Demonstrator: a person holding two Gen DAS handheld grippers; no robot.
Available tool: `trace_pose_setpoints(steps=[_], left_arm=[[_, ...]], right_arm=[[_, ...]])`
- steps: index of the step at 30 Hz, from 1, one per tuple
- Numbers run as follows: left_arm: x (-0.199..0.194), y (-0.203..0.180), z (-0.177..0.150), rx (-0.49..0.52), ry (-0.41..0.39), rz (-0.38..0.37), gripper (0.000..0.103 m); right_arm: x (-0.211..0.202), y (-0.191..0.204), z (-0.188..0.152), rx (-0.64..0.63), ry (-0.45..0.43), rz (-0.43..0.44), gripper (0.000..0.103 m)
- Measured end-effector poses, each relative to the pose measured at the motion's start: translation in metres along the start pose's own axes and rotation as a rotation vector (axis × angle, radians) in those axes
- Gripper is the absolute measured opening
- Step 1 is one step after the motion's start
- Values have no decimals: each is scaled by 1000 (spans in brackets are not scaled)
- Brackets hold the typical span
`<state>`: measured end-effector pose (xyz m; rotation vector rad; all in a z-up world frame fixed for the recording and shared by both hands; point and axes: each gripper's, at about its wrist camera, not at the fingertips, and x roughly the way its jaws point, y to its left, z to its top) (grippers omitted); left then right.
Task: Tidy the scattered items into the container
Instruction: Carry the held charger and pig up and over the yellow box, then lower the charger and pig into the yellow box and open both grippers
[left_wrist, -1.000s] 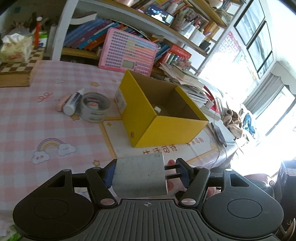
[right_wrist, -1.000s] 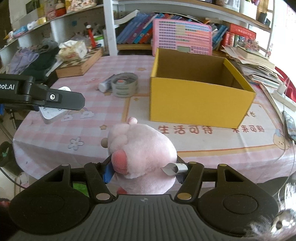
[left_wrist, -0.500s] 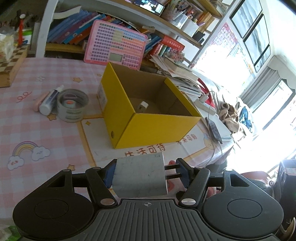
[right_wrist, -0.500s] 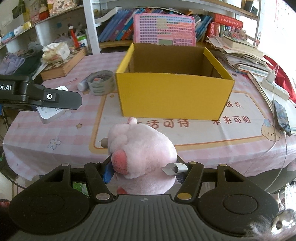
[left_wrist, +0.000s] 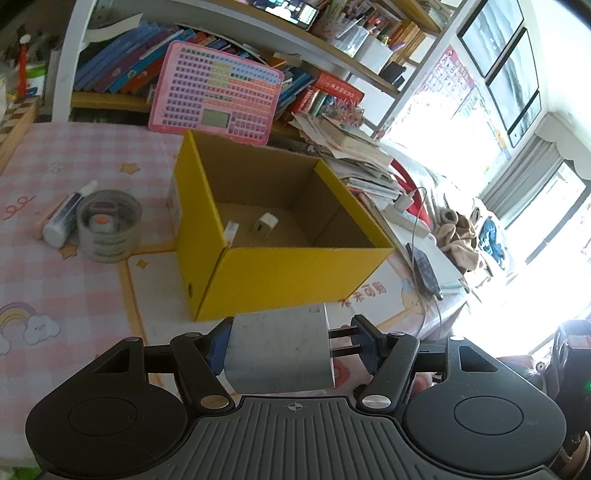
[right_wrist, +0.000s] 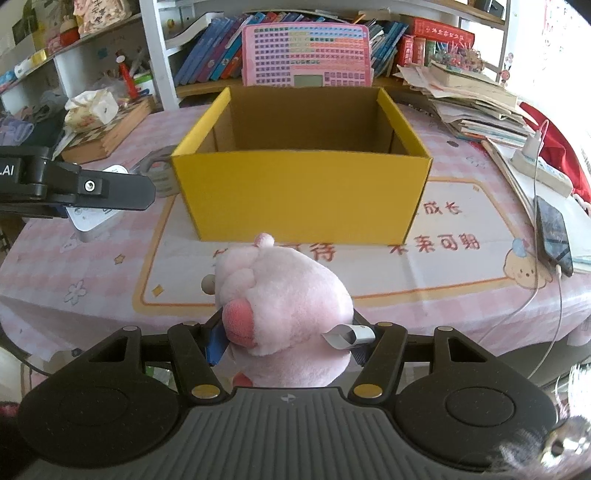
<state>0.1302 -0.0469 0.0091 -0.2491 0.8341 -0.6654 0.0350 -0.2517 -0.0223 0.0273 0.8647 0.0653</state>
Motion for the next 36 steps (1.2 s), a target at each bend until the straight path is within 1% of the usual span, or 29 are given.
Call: trace_pose_setpoints(steps=[7, 11, 18, 21, 26, 30, 32, 36], left_arm=[[13, -21, 19, 64, -55, 16, 67], [17, -32, 32, 103, -97, 36, 67], [33, -39, 56, 142, -155, 105, 67], [44, -36, 66, 148, -157, 138, 67], [68, -37, 79, 203, -142, 190, 67], [97, -36, 83, 242, -87, 226, 67], [111, -35, 82, 252, -55, 241, 67], [131, -32, 80, 258, 2, 249, 67]], right_arm=[[-5, -25, 22, -21, -79, 5, 60], [-10, -42, 45, -22, -140, 27, 60], [-13, -61, 90, -61, -261, 62, 60], [-5, -68, 110, -89, -294, 65, 60], [25, -76, 141, -131, -290, 84, 60], [55, -76, 169, -171, -271, 121, 60], [71, -74, 180, -192, -249, 133, 60], [109, -66, 196, -234, -171, 169, 60]])
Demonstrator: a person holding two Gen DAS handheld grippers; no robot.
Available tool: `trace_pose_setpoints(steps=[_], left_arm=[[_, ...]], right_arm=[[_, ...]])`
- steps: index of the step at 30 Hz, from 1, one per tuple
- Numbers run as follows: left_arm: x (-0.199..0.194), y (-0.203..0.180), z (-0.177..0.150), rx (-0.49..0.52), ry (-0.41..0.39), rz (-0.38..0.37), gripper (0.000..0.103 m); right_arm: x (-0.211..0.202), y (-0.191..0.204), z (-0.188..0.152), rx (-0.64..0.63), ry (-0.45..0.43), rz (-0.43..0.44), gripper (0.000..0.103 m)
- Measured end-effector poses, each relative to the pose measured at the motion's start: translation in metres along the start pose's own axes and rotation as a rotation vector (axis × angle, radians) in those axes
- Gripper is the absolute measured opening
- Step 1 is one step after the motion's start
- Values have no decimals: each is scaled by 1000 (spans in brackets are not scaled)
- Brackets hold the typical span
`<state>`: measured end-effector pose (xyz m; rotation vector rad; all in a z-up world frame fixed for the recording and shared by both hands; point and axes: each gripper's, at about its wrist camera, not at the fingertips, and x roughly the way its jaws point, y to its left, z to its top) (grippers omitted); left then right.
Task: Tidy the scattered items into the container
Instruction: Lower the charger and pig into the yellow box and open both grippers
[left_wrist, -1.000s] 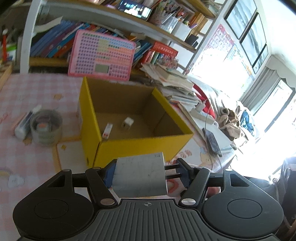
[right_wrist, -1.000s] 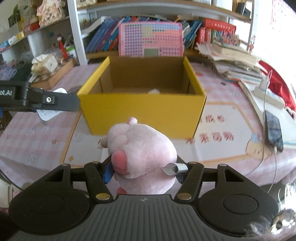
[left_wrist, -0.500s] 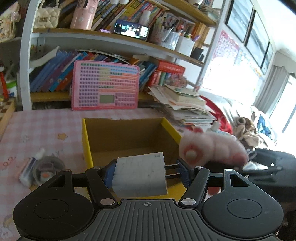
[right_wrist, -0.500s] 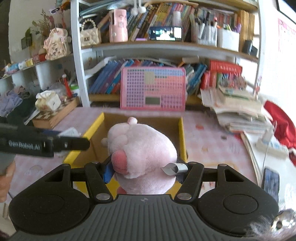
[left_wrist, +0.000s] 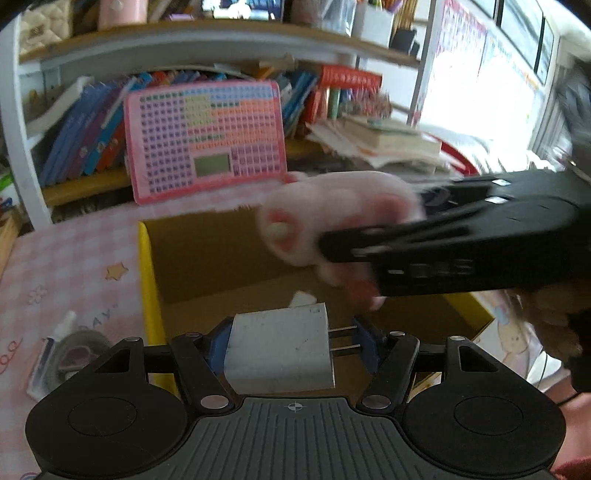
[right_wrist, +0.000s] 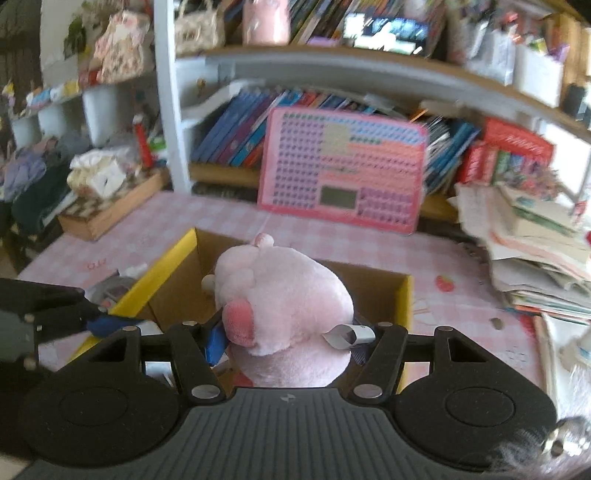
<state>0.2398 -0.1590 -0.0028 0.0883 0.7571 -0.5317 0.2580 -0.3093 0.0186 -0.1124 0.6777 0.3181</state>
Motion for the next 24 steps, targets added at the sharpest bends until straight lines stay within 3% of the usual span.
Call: trace_pose_setpoints(steps=[12, 19, 24], left_arm=[[25, -4, -4, -2, 91, -8, 67], [28, -6, -7, -12, 120, -7, 67], [28, -6, -7, -11, 122, -3, 67]], right_arm=[[84, 16, 5, -113, 183, 118, 60], [108, 13, 10, -59, 266, 168, 62], [112, 10, 9, -30, 299, 154, 65]])
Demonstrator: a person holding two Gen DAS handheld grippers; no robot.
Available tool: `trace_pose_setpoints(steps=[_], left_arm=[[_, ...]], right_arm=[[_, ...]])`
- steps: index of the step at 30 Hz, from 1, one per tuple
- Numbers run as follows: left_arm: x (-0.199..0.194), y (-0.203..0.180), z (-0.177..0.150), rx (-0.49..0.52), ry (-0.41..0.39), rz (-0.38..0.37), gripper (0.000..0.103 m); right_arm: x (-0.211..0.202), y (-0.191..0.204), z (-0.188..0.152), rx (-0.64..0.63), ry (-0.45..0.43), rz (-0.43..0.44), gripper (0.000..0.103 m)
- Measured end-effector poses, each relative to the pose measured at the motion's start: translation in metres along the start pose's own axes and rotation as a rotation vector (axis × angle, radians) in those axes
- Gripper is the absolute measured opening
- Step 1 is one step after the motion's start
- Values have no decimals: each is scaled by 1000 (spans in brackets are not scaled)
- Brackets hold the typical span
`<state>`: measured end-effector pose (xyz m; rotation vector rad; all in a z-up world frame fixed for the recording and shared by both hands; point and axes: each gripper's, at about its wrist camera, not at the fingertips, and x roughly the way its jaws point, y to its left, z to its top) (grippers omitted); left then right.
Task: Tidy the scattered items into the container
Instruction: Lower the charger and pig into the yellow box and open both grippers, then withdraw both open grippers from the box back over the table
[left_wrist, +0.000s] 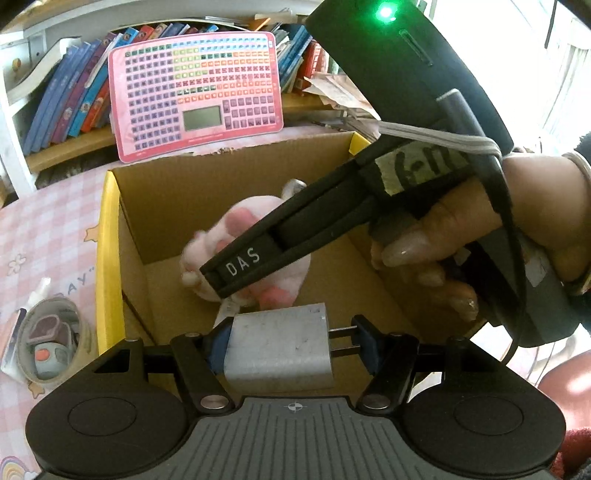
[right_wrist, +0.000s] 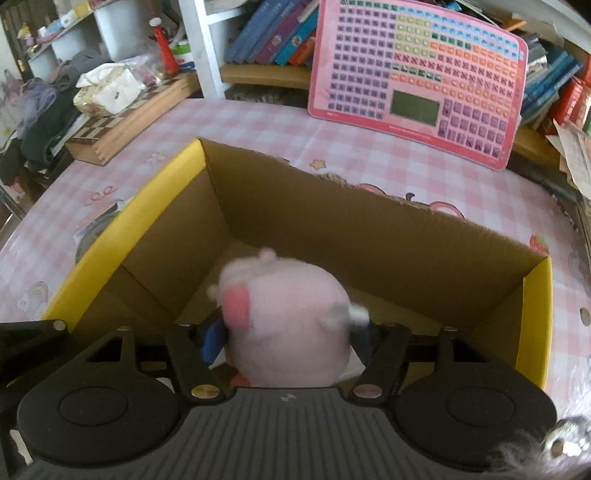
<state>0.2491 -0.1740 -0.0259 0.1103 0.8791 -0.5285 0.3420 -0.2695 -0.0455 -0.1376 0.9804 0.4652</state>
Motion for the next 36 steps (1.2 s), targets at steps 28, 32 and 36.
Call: trace_pose_setpoints(steps=[28, 32, 36], left_arm=[[-103, 1, -27, -16, -242, 195, 91], [-111, 7, -34, -34, -246, 201, 91], [-118, 15, -40, -57, -250, 201, 91]], right_arm=[[-93, 27, -31, -26, -273, -73, 86], [-101, 29, -39, -7, -288, -95, 86], [-109, 32, -49, 17, -302, -147, 86]])
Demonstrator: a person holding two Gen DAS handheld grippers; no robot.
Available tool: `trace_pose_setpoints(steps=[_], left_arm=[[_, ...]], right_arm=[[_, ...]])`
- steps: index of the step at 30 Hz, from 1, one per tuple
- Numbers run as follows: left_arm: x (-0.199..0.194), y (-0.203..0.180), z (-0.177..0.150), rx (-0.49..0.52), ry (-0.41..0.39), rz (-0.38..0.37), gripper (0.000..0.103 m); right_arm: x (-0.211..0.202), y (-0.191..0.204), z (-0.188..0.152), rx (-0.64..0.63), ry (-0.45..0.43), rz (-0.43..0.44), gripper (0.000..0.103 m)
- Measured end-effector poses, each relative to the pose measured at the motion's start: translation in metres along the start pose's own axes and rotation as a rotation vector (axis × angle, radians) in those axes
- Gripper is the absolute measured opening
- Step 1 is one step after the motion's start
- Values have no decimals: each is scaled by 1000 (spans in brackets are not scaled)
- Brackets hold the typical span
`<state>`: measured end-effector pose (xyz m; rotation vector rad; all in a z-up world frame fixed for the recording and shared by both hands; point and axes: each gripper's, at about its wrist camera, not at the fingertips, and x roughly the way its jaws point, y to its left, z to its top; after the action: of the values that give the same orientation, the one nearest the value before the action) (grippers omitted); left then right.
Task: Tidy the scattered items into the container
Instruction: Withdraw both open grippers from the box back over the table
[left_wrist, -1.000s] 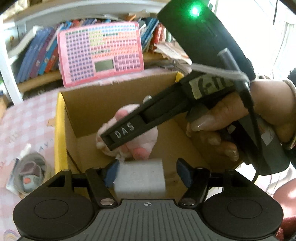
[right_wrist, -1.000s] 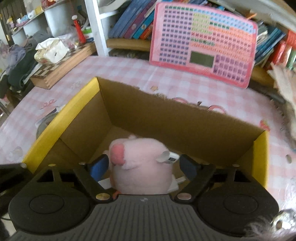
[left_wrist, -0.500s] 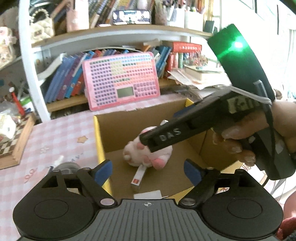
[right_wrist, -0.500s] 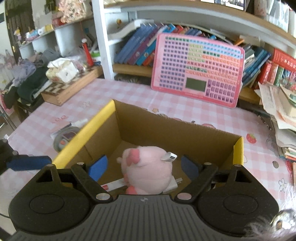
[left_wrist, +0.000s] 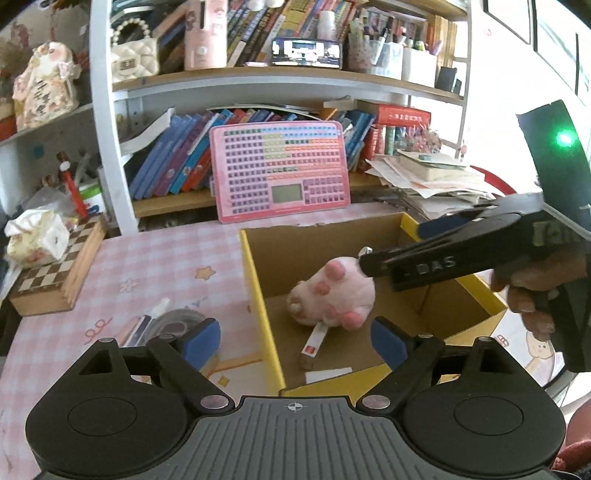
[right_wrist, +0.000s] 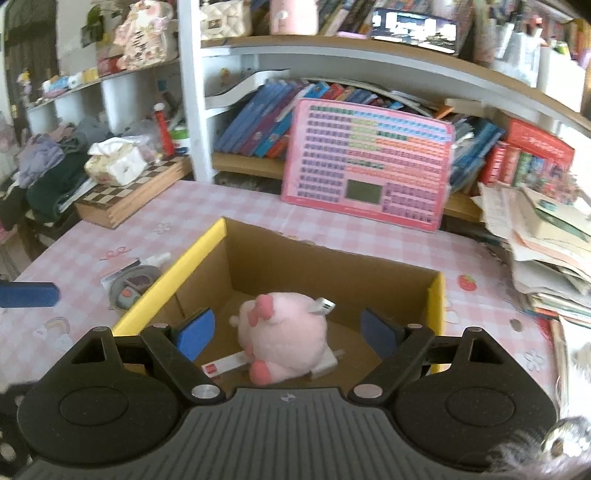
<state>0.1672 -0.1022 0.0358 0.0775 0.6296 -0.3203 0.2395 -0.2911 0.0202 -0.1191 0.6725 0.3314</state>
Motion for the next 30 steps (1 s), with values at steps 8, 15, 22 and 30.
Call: trace_pose_setpoints(steps=[8, 15, 22, 30], left_arm=[[-16, 21, -7, -25, -19, -15, 91], [-27, 34, -16, -27, -25, -47, 91], [-40, 48, -27, -31, -33, -82, 91], [-57, 68, -42, -42, -31, -100, 92]], right_arm=[[-24, 5, -11, 71, -28, -94, 86], [-44, 22, -23, 111, -43, -155, 86], [-66, 36, -37, 168, -50, -223, 86], [-86, 56, -55, 217, -42, -288, 86]])
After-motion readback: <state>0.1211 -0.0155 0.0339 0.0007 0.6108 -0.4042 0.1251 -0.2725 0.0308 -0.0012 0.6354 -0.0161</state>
